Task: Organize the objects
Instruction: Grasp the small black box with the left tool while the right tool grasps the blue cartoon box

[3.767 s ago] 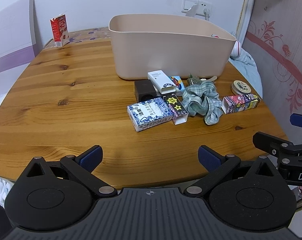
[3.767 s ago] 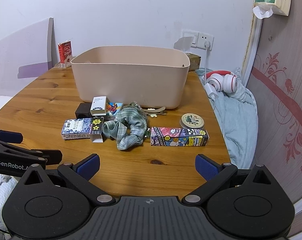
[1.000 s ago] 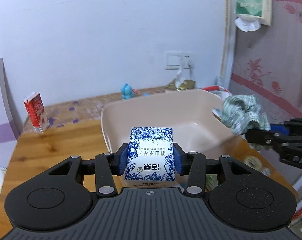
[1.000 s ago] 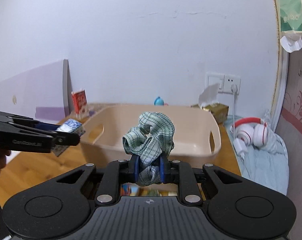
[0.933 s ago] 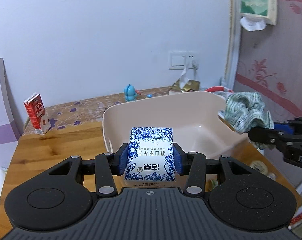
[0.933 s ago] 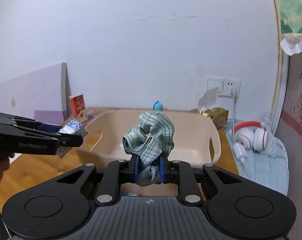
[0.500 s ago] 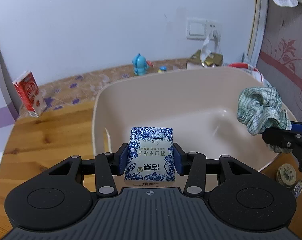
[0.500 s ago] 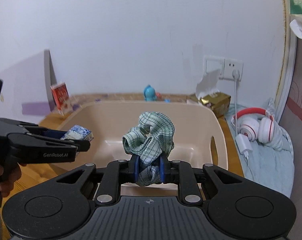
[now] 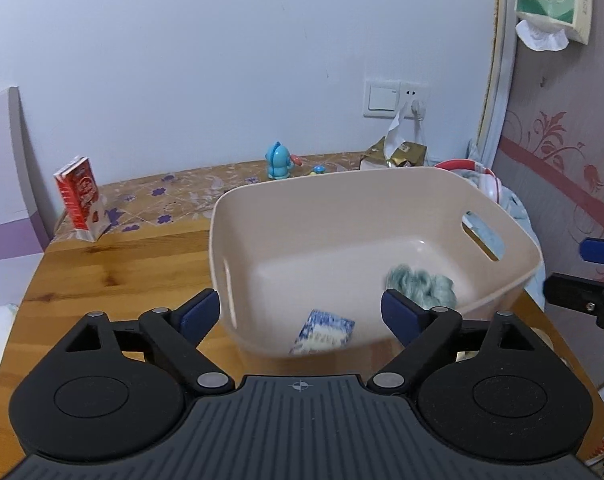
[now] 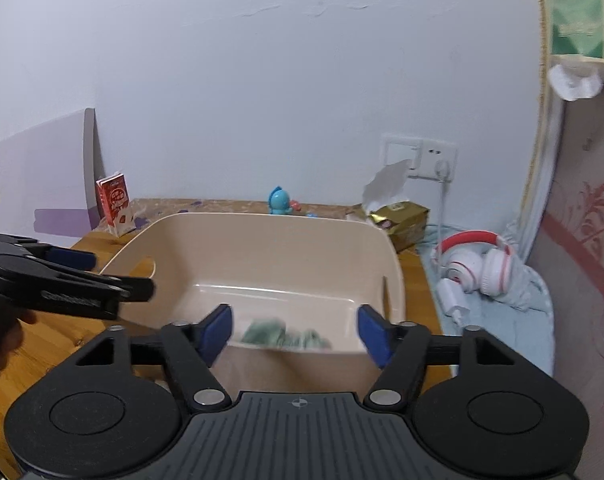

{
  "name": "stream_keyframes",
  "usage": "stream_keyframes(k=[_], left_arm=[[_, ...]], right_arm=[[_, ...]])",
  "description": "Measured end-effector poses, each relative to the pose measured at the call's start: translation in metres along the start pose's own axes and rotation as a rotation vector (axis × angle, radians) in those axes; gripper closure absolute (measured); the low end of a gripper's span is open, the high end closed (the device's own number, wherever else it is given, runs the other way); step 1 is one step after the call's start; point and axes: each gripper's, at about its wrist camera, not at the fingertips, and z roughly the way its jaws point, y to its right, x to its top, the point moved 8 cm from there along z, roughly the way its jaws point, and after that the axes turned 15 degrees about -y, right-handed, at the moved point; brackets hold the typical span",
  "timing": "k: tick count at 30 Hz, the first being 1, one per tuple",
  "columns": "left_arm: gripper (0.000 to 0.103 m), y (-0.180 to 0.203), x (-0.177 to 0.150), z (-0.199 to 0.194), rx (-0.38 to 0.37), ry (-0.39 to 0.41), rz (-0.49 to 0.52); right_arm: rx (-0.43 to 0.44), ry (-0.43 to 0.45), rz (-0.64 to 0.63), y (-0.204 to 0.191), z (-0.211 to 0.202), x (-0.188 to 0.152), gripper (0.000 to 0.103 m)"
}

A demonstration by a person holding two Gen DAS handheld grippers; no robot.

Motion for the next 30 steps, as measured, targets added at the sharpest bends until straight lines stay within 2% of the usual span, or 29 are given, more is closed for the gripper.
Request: stream_keyframes(k=[3,9,17,23,26,30], left_arm=[[0.013,0.000,-0.015,-0.010,0.007,0.006,0.005],[0.013,-0.002,-0.049,-0.018,-0.005,-0.013,0.023],[0.013,-0.005,-0.083,0.015,-0.022,-0.098,0.033],[0.013,0.002,-0.100,0.043,-0.041,-0.132,0.083],[0.013,0.005,-0.104,0.054,-0.040,-0.136,0.111],[0.013,0.003,-0.106,0.070,-0.023,-0.152,0.108]], right_arm=[[-0.031,-0.015,0.004,0.011,-0.009,-0.018,0.015],[-0.139,-0.078,0.028,0.032,-0.004,-0.061,0.004],[-0.264,-0.186,0.131,0.050,0.038,-0.101,0.000],[-0.284,-0.246,0.169,0.049,0.066,-0.111,0.000],[-0.285,-0.294,0.188,0.050,0.072,-0.115,0.000],[-0.277,-0.310,0.183,0.048,0.069,-0.124,0.000]])
